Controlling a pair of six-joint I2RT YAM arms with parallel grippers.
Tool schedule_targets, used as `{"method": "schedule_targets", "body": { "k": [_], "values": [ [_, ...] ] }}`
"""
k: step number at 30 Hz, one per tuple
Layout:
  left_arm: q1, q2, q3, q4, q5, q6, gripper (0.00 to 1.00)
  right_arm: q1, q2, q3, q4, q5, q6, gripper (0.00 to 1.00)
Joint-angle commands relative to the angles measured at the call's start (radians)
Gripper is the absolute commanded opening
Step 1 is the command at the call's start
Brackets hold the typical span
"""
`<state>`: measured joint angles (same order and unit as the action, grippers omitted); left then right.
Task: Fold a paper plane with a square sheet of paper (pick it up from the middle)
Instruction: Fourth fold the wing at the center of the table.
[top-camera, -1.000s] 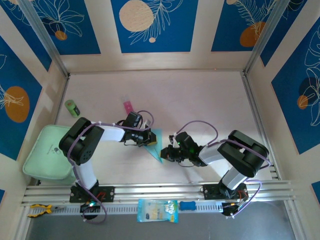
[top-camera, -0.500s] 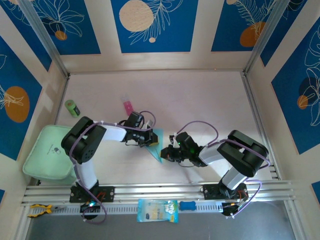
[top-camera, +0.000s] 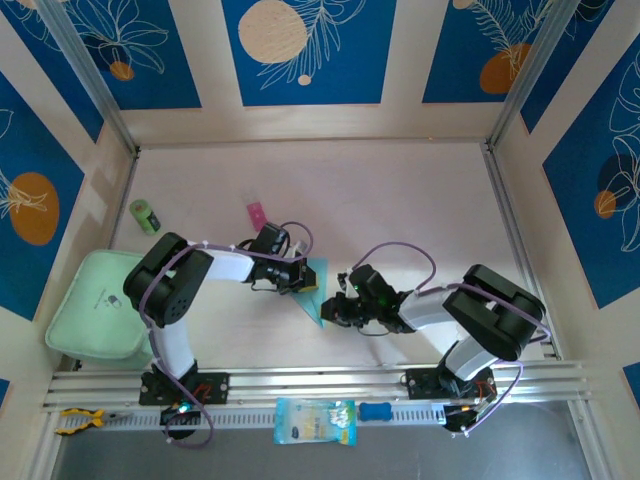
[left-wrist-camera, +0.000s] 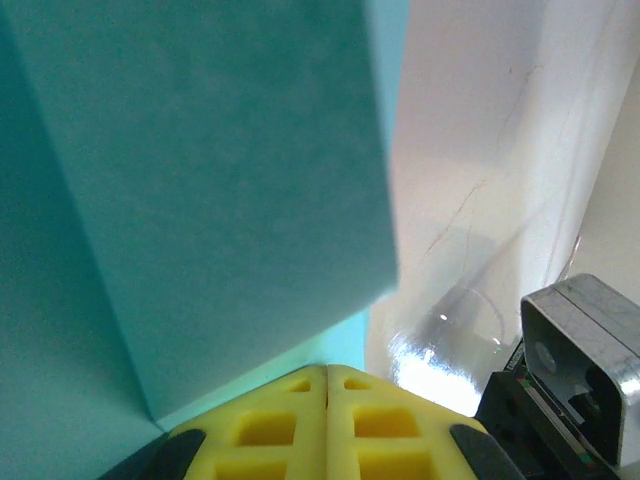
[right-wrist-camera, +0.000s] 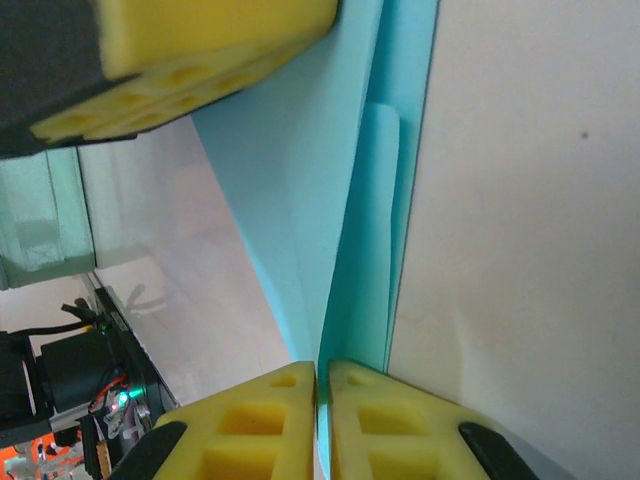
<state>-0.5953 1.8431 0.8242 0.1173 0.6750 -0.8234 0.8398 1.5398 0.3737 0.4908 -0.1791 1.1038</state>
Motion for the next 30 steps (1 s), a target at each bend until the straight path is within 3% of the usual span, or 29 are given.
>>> {"method": "schedule_targets", "body": {
  "k": [1,15,22,30],
  "values": [
    [-0.007,0.007,-0.008,-0.105,-0.063,0.029,0.05,0.016,-0.019,-0.009,-0.183,-0.007,-0.023,0.13],
    [-0.006,0.0,-0.019,-0.091,-0.059,0.021,0.05,0.026,-0.003,0.028,-0.276,0.026,-0.027,0.12],
    [-0.007,-0.007,-0.025,-0.09,-0.066,0.015,0.05,0.032,-0.001,0.031,-0.289,0.001,-0.033,0.02],
    [-0.006,-0.009,-0.028,-0.087,-0.07,0.009,0.05,0.035,-0.028,0.033,-0.331,0.013,-0.038,0.13]
  ]
}}
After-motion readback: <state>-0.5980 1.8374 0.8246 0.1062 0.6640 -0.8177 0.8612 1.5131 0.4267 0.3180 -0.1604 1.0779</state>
